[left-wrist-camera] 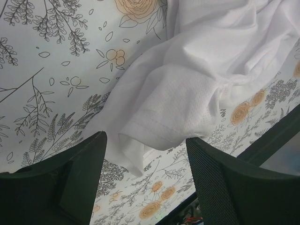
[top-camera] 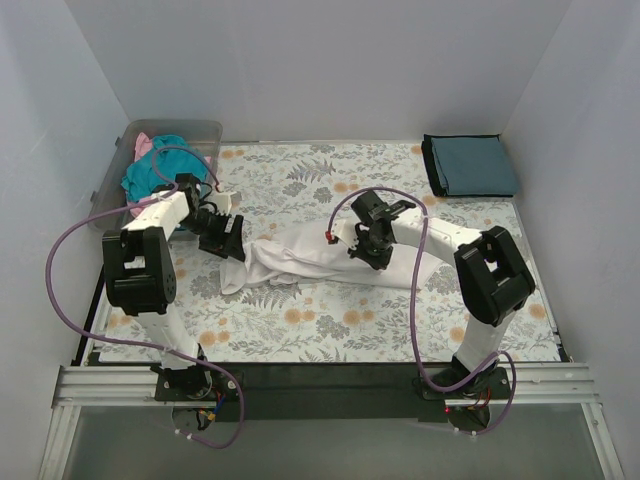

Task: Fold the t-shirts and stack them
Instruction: Flatten the tshirt out

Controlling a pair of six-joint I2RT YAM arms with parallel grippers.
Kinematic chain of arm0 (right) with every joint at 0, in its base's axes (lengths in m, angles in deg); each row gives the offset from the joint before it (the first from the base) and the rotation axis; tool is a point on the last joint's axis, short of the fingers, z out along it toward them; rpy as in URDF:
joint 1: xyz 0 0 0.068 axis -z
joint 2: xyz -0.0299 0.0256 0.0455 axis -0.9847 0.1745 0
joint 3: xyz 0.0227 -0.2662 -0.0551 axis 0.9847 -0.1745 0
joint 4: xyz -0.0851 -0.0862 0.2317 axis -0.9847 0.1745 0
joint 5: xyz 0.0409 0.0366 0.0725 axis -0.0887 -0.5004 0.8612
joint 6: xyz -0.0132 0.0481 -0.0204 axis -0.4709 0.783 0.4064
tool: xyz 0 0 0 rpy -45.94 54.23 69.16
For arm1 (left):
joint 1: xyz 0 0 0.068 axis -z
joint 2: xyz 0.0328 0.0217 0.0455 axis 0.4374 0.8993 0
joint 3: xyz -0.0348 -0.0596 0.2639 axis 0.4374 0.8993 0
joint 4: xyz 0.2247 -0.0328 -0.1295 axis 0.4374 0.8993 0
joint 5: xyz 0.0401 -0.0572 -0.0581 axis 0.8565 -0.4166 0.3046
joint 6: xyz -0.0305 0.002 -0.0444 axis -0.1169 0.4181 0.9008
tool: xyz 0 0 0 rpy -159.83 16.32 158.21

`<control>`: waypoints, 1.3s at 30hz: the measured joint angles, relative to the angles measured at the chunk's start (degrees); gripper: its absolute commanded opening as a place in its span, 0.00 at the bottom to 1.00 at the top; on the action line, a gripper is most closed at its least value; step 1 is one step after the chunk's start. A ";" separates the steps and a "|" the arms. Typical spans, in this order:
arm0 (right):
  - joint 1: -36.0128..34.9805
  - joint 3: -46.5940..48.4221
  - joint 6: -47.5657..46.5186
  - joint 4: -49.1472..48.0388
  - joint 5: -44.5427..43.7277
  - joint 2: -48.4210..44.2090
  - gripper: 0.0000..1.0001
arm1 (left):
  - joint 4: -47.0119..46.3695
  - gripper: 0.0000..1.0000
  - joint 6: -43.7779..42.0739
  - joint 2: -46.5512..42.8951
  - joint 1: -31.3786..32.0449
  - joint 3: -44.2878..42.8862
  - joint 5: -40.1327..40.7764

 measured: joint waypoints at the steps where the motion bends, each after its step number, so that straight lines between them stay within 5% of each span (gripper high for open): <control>1: 0.00 0.00 0.02 -0.13 -0.42 -0.07 0.01 | 0.00 0.69 0.00 -0.09 0.00 0.13 -0.13; 14: 1.57 0.66 0.07 -0.76 -2.54 -6.58 0.01 | 1.07 0.66 -2.73 -4.52 -0.07 -0.74 -1.46; 23: 10.32 6.45 0.74 -0.96 -1.79 -5.40 0.01 | 2.51 0.52 -13.53 -22.71 -1.75 16.63 -0.07; 39: 10.38 7.61 1.29 0.76 0.09 -3.34 0.01 | -12.37 0.54 -32.83 -31.63 -1.14 34.56 3.48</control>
